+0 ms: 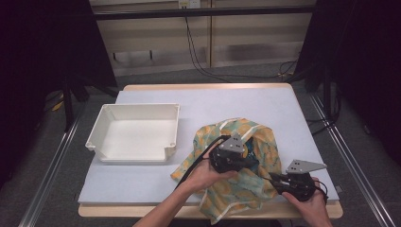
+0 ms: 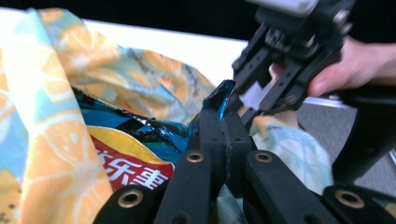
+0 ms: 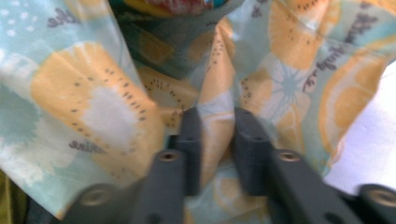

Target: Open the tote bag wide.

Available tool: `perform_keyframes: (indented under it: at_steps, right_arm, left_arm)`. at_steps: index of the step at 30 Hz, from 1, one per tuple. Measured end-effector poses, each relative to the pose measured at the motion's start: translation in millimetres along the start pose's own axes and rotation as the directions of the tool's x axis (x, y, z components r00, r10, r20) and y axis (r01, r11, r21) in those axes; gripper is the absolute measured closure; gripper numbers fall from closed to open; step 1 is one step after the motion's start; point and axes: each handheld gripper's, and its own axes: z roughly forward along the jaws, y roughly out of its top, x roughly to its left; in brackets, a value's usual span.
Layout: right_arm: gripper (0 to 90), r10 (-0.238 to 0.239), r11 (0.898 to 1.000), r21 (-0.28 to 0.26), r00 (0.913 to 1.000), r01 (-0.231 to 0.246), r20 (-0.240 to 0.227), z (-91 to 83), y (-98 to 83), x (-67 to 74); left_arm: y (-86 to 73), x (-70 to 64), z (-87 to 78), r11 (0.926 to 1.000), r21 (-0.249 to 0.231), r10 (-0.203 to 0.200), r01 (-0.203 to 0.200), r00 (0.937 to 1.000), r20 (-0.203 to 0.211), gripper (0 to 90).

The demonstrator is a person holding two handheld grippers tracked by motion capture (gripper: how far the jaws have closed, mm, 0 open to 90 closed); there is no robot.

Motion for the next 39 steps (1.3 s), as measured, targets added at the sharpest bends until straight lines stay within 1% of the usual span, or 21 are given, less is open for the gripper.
perform_keyframes:
  at_steps: [2,3,5,6,8,12,14,15,16,17,19,21,22,24,25,28,30,31,34,36,39]
  right_arm:
    - [86.0,0.000,1.000,-0.007,1.0000,0.000,-0.008,-1.1,0.8,-0.3]
    - [87.8,-0.001,1.000,-0.014,0.9999,0.000,-0.013,-1.2,1.2,-0.4]
    - [89.8,-0.001,1.000,-0.018,0.9999,0.001,-0.014,-1.0,2.6,0.5]
    - [90.0,-0.007,1.000,-0.013,0.9998,0.006,-0.019,-0.2,3.4,1.6]
    - [90.0,-0.020,1.000,-0.002,0.9995,0.020,-0.023,2.5,4.3,4.8]
    - [90.0,-0.049,0.999,0.008,0.9983,0.049,-0.033,6.0,5.8,11.3]
    - [90.0,-0.051,0.999,0.012,0.9981,0.051,-0.035,7.4,5.9,12.0]
    - [90.0,-0.052,0.998,0.014,0.9980,0.053,-0.034,8.0,5.6,12.0]
    - [90.0,-0.052,0.998,0.018,0.9979,0.053,-0.037,8.2,5.2,11.8]
    - [90.0,-0.051,0.998,0.020,0.9980,0.052,-0.037,8.6,4.9,11.3]
    - [90.0,-0.052,0.998,0.030,0.9982,0.053,-0.029,10.1,3.9,11.3]
    - [90.0,-0.063,0.996,0.059,0.9980,0.063,-0.013,13.0,1.2,10.8]
    - [90.0,-0.055,0.997,0.055,0.9983,0.056,-0.019,13.1,0.6,9.8]
    - [89.9,-0.052,0.998,0.034,0.9985,0.052,-0.016,10.2,2.3,8.4]
    - [88.9,-0.045,0.999,0.020,0.9987,0.046,-0.022,8.3,3.2,8.0]
    - [75.7,-0.041,0.999,-0.017,0.9990,0.040,-0.018,2.5,6.4,7.4]
    - [70.0,-0.039,0.999,-0.035,0.9992,0.038,-0.010,-1.9,9.0,6.8]
    - [66.9,-0.037,0.998,-0.050,0.9993,0.037,-0.006,-4.5,10.5,6.0]
    - [62.6,-0.027,0.996,-0.084,0.9996,0.027,0.001,-12.3,16.6,2.8]
    - [60.1,-0.024,0.994,-0.105,0.9997,0.025,0.006,-17.4,21.7,-0.2]
    - [56.6,-0.022,0.991,-0.133,0.9996,0.024,0.015,-26.6,30.2,-3.6]
  left_arm:
    - [1.3,0.9,-6.7,0.9992,-0.038,-0.013,0.013,0.9999,0.008,90.0]
    - [1.6,1.0,-9.4,0.9978,-0.063,-0.022,0.022,0.9997,0.007,90.0]
    - [2.6,2.1,-12.6,0.9957,-0.087,-0.033,0.034,0.9994,0.010,90.0]
    - [3.2,2.1,-12.5,0.9946,-0.093,-0.045,0.045,0.9990,0.009,90.0]
    - [4.7,2.5,-12.8,0.9954,-0.090,-0.033,0.033,0.9994,0.003,90.0]
    - [9.6,3.9,-13.7,0.9944,-0.093,-0.050,0.050,0.9988,0.004,90.0]
    - [12.3,5.7,-15.6,0.9937,-0.100,-0.050,0.050,0.9987,0.008,90.0]
    - [13.0,5.6,-16.3,0.9908,-0.117,-0.067,0.067,0.9977,0.004,89.9]
    - [13.0,5.6,-16.3,0.9908,-0.117,-0.067,0.067,0.9977,0.004,90.0]
    - [13.8,6.8,-18.8,0.9873,-0.139,-0.076,0.077,0.9970,0.017,90.0]
    - [15.9,7.6,-23.1,0.9823,-0.165,-0.087,0.089,0.9960,0.019,90.0]
    - [19.7,8.2,-32.8,0.9686,-0.228,-0.097,0.099,0.9951,0.020,90.0]
    - [22.1,6.7,-35.9,0.9699,-0.228,-0.082,0.085,0.9964,0.020,90.0]
    - [23.4,2.4,-35.7,0.9803,-0.190,-0.050,0.052,0.9987,0.013,90.0]
    - [22.3,0.8,-33.9,0.9826,-0.180,-0.042,0.044,0.9990,0.013,90.0]
    - [18.3,-2.4,-28.8,0.9850,-0.171,-0.019,0.021,0.9998,0.011,90.0]
    - [14.8,-3.4,-24.3,0.9849,-0.172,-0.020,0.023,0.9996,0.021,90.0]
    - [13.0,-4.0,-22.4,0.9873,-0.158,-0.012,0.015,0.9998,0.016,90.0]
    - [10.1,-3.4,-20.1,0.9888,-0.148,-0.019,0.021,0.9997,0.016,90.0]
    - [9.5,-3.7,-20.4,0.9909,-0.134,-0.011,0.013,0.9998,0.015,90.0]
    - [9.4,-4.9,-21.2,0.9907,-0.136,-0.004,0.006,0.9999,0.015,90.0]
